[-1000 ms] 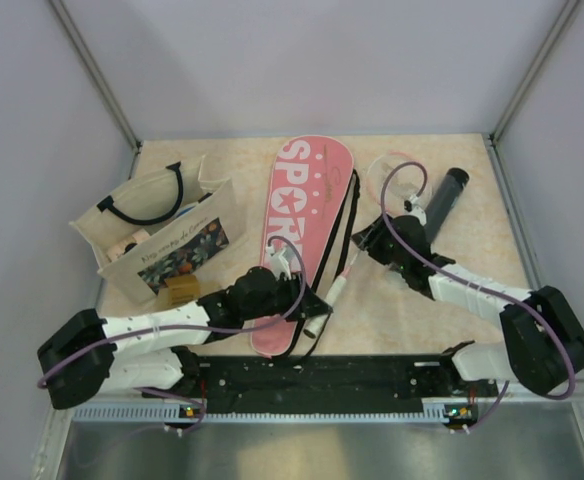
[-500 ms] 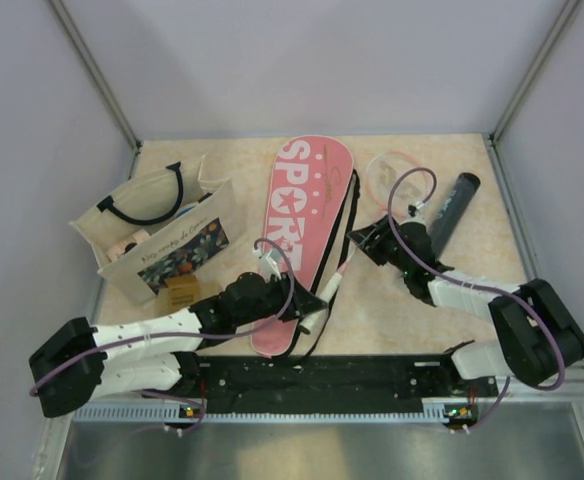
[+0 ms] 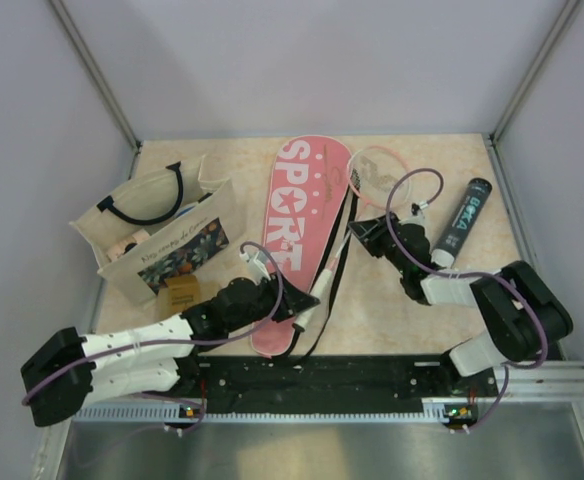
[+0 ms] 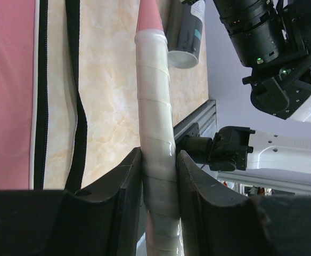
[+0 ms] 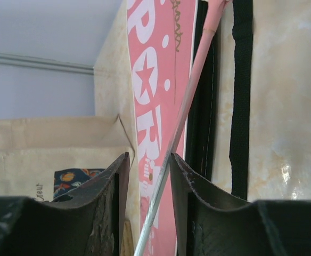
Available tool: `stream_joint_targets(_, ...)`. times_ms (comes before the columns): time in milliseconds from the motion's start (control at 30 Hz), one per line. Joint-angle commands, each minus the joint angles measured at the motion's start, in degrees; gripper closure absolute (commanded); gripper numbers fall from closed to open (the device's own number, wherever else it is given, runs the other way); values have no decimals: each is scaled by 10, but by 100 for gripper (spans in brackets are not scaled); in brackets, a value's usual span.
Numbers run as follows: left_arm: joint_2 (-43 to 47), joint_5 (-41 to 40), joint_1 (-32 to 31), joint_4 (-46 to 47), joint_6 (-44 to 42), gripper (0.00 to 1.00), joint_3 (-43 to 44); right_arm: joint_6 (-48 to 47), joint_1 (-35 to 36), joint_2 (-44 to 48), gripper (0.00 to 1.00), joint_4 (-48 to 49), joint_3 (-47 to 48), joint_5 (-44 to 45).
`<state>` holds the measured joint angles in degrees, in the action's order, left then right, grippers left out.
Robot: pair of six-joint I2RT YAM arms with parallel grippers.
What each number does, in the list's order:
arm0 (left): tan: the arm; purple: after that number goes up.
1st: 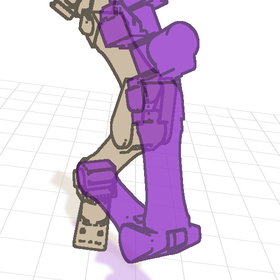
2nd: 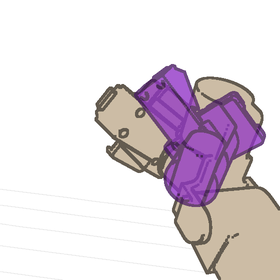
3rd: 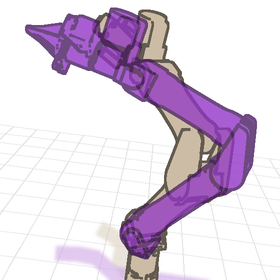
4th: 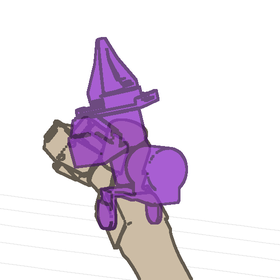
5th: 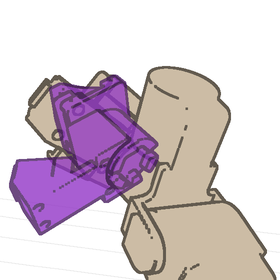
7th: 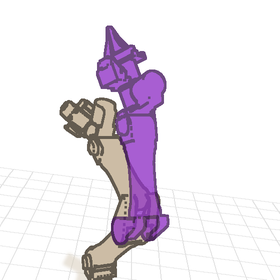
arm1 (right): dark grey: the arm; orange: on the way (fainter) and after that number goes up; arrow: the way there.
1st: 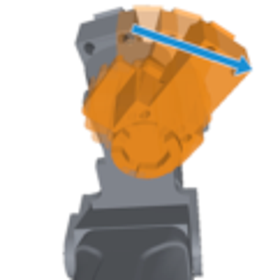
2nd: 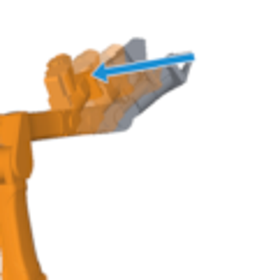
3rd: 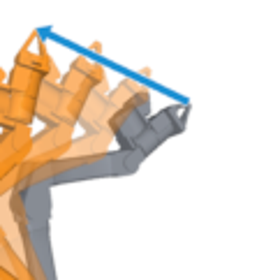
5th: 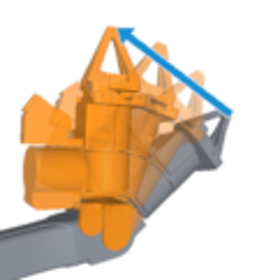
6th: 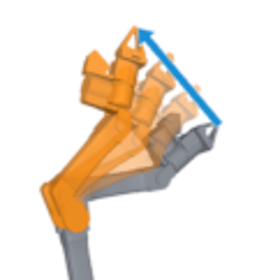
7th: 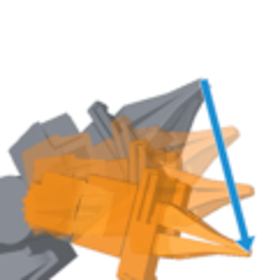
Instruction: Pack up the badminton gear
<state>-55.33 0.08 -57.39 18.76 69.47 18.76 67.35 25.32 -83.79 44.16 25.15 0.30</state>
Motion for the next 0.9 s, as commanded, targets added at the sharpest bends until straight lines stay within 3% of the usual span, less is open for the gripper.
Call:
stream_joint_targets(0,19,-8,-2,58,13,100,-7,14,-4,-36,64,69,22,5)
stream_joint_targets(200,30,-10,-2,74,22,100,-16,35,-4,-65,57,75,26,0)
stream_joint_targets(567,41,-9,-2,62,21,100,-17,58,-4,-136,61,168,46,-30)
stream_joint_targets(767,46,-11,-2,42,18,100,-17,81,-4,-157,83,217,51,-43)
stream_joint_targets(867,53,-10,-2,2,-17,79,-1,81,-4,-139,100,210,53,-43)
